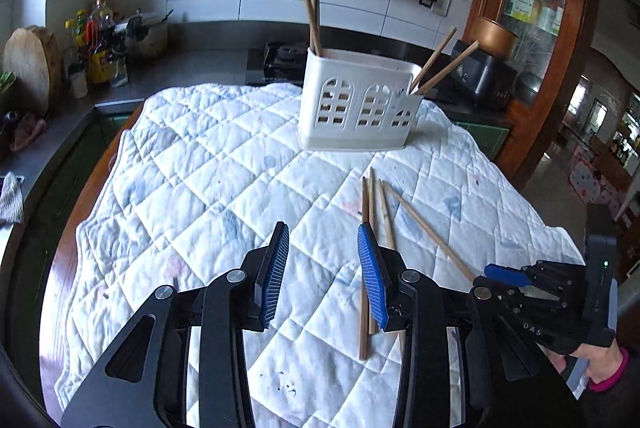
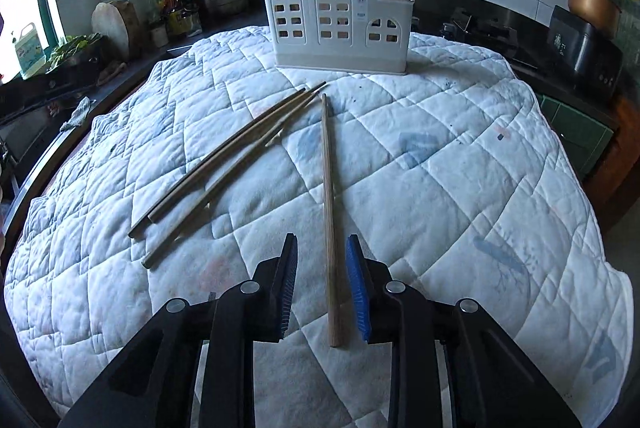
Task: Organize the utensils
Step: 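Close the right tool on a wooden chopstick while the left tool approaches another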
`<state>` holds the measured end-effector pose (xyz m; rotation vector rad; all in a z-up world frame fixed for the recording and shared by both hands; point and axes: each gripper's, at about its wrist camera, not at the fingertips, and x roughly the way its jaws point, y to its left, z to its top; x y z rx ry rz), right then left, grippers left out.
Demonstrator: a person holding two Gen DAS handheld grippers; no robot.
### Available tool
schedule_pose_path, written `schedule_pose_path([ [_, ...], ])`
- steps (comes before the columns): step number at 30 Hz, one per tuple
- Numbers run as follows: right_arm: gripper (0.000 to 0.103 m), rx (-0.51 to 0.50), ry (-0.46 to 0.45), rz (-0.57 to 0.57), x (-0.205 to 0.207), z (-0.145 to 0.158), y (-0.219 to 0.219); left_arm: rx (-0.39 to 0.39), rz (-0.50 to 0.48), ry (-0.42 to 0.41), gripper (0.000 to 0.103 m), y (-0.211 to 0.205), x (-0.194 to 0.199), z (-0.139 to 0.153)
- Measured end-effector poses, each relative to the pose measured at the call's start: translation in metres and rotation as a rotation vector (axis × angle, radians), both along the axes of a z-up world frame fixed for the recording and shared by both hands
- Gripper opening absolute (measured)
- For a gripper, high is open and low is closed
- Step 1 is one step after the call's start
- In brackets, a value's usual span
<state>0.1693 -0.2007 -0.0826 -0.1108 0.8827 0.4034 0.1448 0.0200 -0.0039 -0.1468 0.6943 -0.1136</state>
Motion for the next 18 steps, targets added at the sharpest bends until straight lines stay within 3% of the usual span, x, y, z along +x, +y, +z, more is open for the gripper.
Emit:
schedule_pose_path([
  [6, 0.016, -0.017, 0.023, -0.012, 0.001, -0.01, -0.001, -0.018, -0.026, 0.081, 0.034, -0.007, 0.0, -0.034],
  [18, 0.007, -0.033, 0.013, -0.026, -0.004, -0.013, -0.002, -0.032, -0.043, 0.157, 0.034, -0.03, 0.018, -0.064],
])
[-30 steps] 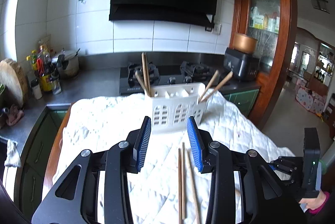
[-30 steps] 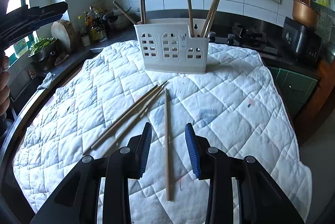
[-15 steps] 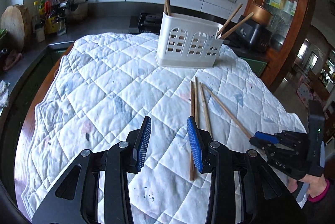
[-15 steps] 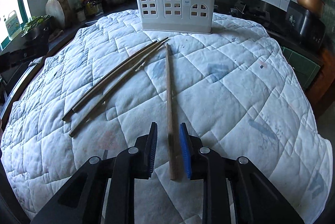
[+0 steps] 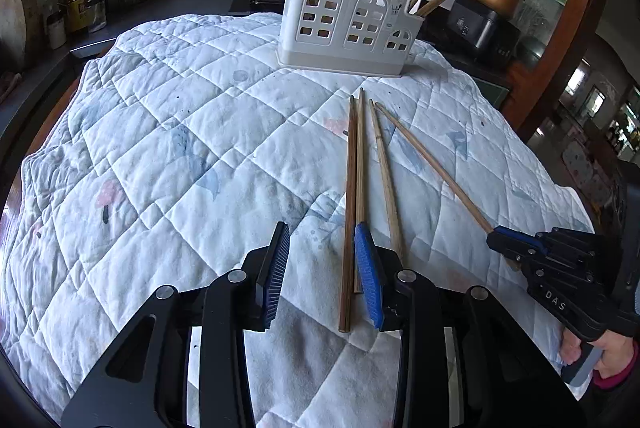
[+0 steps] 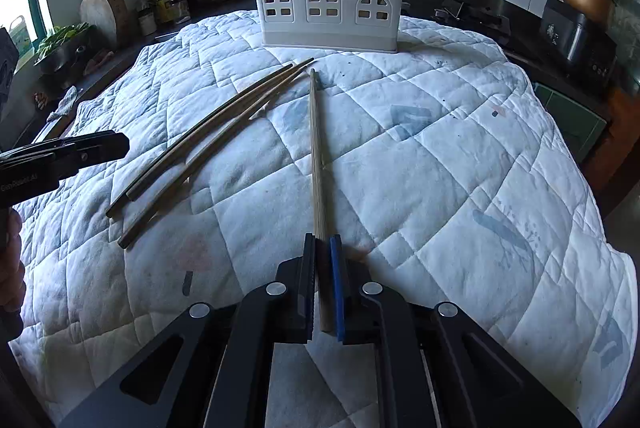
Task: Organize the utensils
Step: 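Close the right tool on a wooden chopstick while the left tool approaches another, then close the left tool on a wooden chopstick while the right tool holds its chopstick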
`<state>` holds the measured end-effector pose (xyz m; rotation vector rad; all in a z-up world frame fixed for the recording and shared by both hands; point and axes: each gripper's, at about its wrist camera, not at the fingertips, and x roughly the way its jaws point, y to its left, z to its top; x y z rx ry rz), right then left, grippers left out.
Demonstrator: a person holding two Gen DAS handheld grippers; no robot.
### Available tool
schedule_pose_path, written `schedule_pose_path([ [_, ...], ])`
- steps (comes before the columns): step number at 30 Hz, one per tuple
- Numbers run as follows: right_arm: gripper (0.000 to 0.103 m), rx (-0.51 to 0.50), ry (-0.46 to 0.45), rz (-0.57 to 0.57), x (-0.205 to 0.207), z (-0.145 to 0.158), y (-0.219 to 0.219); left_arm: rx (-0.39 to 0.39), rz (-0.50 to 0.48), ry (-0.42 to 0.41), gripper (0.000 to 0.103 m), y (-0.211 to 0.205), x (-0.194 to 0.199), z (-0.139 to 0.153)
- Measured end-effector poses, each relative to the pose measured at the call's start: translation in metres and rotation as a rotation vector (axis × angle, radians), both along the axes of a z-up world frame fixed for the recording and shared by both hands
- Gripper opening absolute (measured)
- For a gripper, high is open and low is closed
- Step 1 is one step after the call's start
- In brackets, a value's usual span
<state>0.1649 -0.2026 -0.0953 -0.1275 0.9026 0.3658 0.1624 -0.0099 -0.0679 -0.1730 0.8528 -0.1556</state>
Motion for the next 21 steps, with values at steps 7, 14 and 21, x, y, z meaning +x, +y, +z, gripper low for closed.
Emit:
schedule_pose_path([
  [7, 0.007, 0.022, 0.008, -0.005, -0.001, -0.001, -0.003, -0.012, -0.019, 0.031, 0.018, -0.011, 0.015, -0.013],
  [14, 0.007, 0.028, 0.008, -0.006, -0.001, -0.001, -0.004, -0.023, -0.023, 0.04, 0.018, -0.014, 0.02, -0.017],
  [21, 0.007, 0.03, 0.009, -0.006, 0.0, -0.001, -0.004, -0.018, -0.026, 0.041, 0.018, -0.013, 0.025, -0.019],
])
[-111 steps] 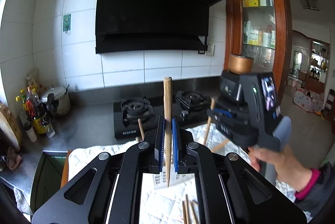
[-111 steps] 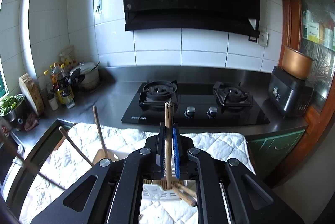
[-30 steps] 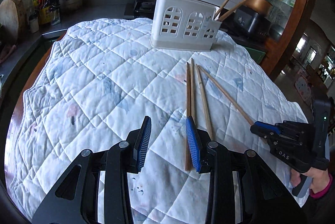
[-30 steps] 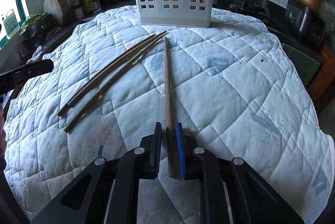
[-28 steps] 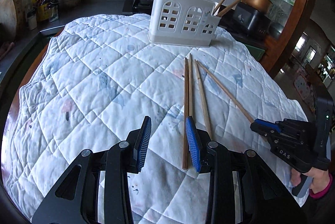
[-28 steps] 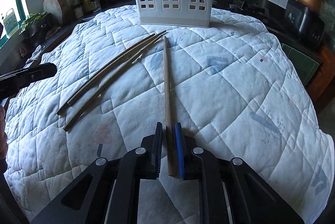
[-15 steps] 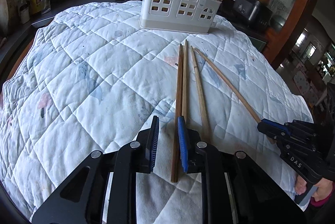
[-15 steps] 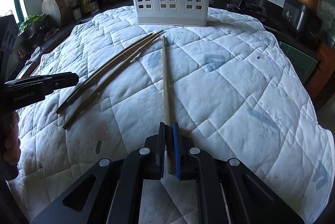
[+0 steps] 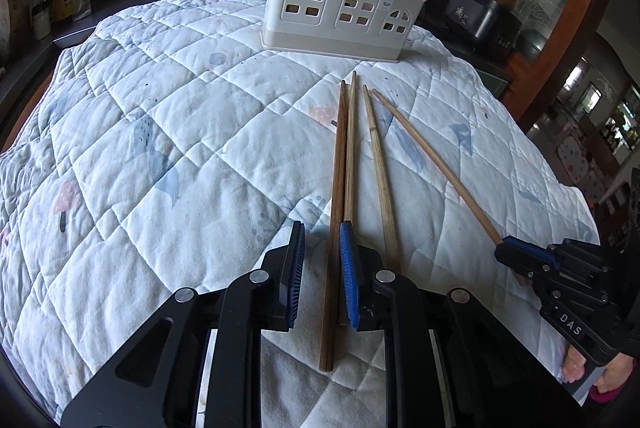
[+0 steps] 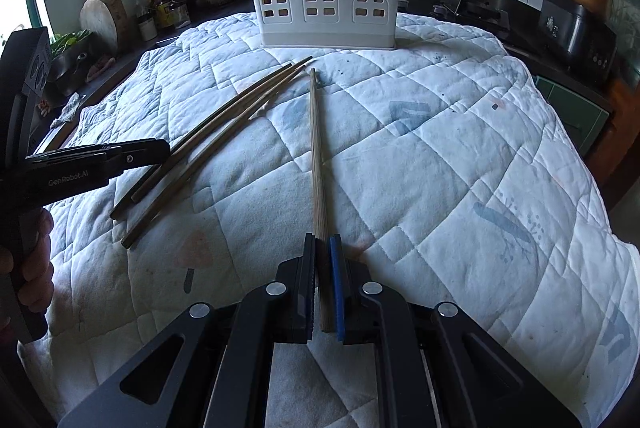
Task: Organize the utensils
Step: 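Close the left tool on a wooden chopstick while the right tool holds its chopstick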
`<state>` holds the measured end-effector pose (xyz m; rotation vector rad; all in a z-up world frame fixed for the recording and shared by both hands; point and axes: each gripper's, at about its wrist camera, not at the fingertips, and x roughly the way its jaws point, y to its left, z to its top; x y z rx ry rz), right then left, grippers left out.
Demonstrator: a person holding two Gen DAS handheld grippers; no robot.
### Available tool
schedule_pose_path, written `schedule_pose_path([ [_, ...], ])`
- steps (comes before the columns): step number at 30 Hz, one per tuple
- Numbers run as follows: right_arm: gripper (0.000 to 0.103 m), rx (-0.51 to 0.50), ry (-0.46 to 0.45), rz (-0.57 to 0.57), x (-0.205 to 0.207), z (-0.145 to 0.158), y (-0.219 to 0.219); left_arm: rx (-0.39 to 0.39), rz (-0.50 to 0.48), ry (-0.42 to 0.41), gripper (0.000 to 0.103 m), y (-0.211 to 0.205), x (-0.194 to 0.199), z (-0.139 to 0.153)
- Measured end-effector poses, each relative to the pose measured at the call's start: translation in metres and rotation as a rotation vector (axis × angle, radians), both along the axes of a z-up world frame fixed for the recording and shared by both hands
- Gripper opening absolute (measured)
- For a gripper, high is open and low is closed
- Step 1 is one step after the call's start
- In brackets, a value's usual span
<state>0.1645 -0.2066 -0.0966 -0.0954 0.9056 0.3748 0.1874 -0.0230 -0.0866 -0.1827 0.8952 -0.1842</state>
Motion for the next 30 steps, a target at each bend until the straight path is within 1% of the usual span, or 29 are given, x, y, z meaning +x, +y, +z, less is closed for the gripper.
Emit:
schedule_pose_path([
  [6, 0.007, -0.003, -0.002, 0.0, 0.0, 0.0, 0.0, 0.033, -0.014, -0.01, 0.018, -0.008, -0.001, 0.001],
  [8, 0.007, -0.004, -0.002, 0.0, 0.0, 0.0, 0.0, 0.045, 0.001, -0.012, 0.018, -0.008, 0.0, 0.0],
  [11, 0.007, -0.004, -0.002, 0.001, 0.0, 0.0, 0.0, 0.018, 0.021, -0.005, 0.018, -0.001, 0.004, -0.001],
  [14, 0.007, -0.003, -0.002, 0.001, 0.0, 0.0, 0.0, 0.025, 0.017, -0.011, 0.018, -0.001, 0.003, -0.002],
  [20, 0.007, -0.003, -0.002, 0.001, 0.0, 0.0, 0.0, 0.005, 0.023, -0.005, 0.017, 0.001, 0.004, -0.004],
  [24, 0.007, -0.004, -0.003, 0.001, 0.0, 0.0, 0.0, 0.014, 0.001, -0.004, 0.017, -0.002, 0.004, -0.004],
  [28, 0.007, -0.003, -0.002, 0.001, 0.0, 0.0, 0.0, 0.072, -0.021, -0.011, 0.017, -0.011, 0.001, -0.006],
  [30, 0.007, -0.003, -0.002, 0.001, 0.0, 0.0, 0.0, 0.074, -0.022, -0.011, 0.017, -0.01, -0.001, -0.005],
])
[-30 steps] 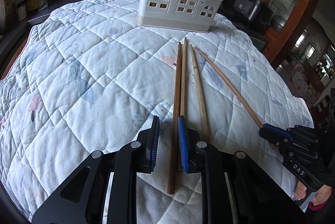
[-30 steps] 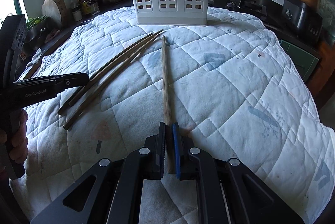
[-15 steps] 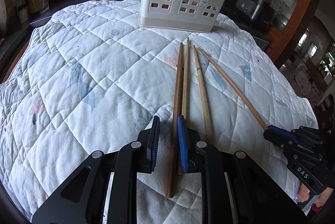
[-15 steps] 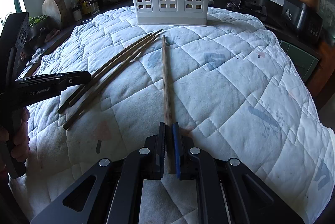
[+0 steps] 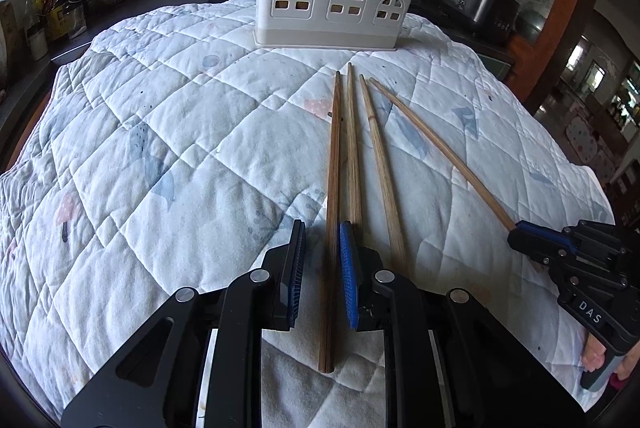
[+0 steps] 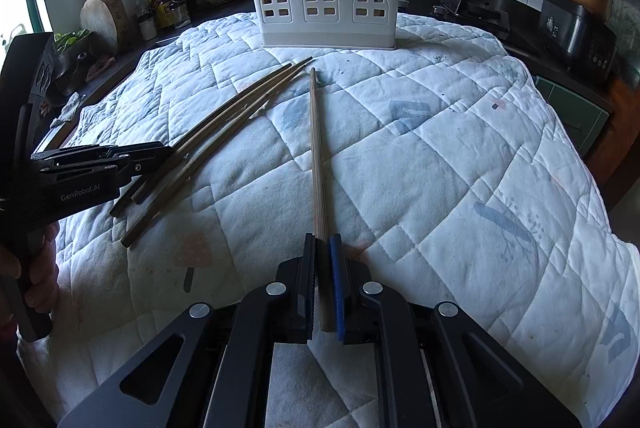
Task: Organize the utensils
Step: 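Close the left tool on a wooden chopstick while the right tool holds its chopstick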
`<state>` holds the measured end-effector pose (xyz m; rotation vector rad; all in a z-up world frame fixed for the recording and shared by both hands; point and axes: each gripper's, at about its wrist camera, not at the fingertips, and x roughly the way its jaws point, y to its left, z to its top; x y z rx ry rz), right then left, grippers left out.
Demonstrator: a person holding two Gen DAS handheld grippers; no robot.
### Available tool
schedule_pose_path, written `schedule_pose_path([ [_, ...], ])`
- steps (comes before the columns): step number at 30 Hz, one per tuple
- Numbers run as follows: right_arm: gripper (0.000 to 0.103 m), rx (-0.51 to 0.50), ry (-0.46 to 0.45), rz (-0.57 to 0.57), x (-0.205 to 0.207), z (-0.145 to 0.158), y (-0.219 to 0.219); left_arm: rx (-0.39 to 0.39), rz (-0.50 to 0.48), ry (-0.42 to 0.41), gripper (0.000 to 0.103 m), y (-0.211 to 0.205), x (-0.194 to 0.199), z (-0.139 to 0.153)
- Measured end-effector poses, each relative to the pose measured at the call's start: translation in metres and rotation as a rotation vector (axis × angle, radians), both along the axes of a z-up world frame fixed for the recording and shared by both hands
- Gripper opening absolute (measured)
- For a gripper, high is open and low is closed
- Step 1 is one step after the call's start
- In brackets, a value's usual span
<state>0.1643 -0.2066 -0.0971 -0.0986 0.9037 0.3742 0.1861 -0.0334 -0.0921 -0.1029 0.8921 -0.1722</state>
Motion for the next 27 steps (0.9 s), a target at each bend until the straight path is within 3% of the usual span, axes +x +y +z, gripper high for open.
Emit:
schedule_pose_path([
  [10, 0.007, -0.005, -0.005, -0.003, -0.001, 0.0, 0.0, 0.053, -0.002, -0.015, 0.016, -0.008, 0.006, 0.0],
  [14, 0.007, 0.004, -0.009, -0.002, -0.004, 0.003, 0.001, 0.079, -0.01, -0.016, 0.009, -0.009, 0.004, 0.002],
  [16, 0.007, 0.005, -0.021, 0.0, -0.008, 0.008, 0.002, 0.051, -0.002, -0.01, 0.007, -0.003, 0.004, 0.004],
  [20, 0.007, 0.025, -0.055, -0.001, -0.013, 0.024, -0.001, 0.013, -0.003, -0.026, 0.006, 0.003, -0.002, 0.014],
  [27, 0.007, 0.078, -0.175, -0.008, -0.017, 0.078, -0.01, -0.013, -0.018, -0.124, 0.005, 0.009, -0.014, 0.048],
])
